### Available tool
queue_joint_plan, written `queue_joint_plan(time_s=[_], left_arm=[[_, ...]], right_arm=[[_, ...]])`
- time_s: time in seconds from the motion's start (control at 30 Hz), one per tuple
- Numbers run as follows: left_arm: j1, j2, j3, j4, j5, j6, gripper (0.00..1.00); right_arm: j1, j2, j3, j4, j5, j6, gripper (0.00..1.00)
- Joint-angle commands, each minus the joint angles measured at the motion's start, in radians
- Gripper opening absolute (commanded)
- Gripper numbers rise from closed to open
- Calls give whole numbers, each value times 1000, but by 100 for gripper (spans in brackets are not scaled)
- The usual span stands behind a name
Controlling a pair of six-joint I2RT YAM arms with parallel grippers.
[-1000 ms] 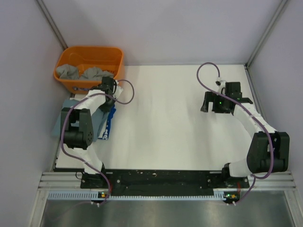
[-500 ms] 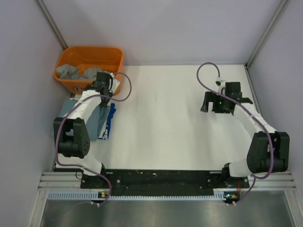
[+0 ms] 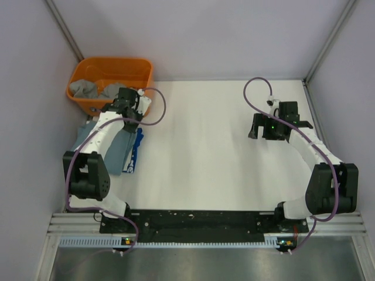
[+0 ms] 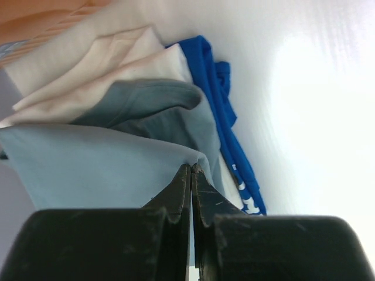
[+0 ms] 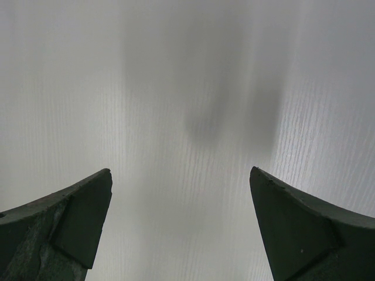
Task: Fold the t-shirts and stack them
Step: Smooth out wrinkles on the folded tshirt
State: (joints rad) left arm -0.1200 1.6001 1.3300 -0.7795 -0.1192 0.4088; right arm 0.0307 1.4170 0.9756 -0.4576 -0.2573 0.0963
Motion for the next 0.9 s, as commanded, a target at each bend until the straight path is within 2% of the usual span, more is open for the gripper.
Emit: queue_joint_plan(time_s=[0.0, 0.3, 0.33, 0.47, 0.6, 0.67, 0.73, 0.83, 0.87], left_arm=[[-20, 30, 35, 17, 150, -33, 0], [-24, 219, 46, 124, -28, -50, 0], [-24, 230, 55, 126, -37, -51, 6], [-24, 224, 74, 92, 27, -47, 49], [3, 115, 77, 53, 151, -15, 71], [45, 54, 92, 23, 171, -4, 76], [112, 2, 90, 8, 152, 8, 76], [248, -58, 39, 14, 90, 18, 74], [284, -72, 14, 26, 52, 28, 70]], right_arm=[[5, 5, 8, 20, -13, -15, 99], [5, 0, 6, 19, -11, -17, 99], [5, 0, 6, 19, -10, -17, 99], [5, 0, 5, 19, -8, -20, 99], [5, 3, 3, 20, -8, -20, 99], [5, 5, 5, 19, -10, -18, 99], [5, 7, 3, 19, -13, -20, 99], [5, 8, 3, 19, -14, -17, 99], [6, 8, 5, 19, -16, -17, 99]])
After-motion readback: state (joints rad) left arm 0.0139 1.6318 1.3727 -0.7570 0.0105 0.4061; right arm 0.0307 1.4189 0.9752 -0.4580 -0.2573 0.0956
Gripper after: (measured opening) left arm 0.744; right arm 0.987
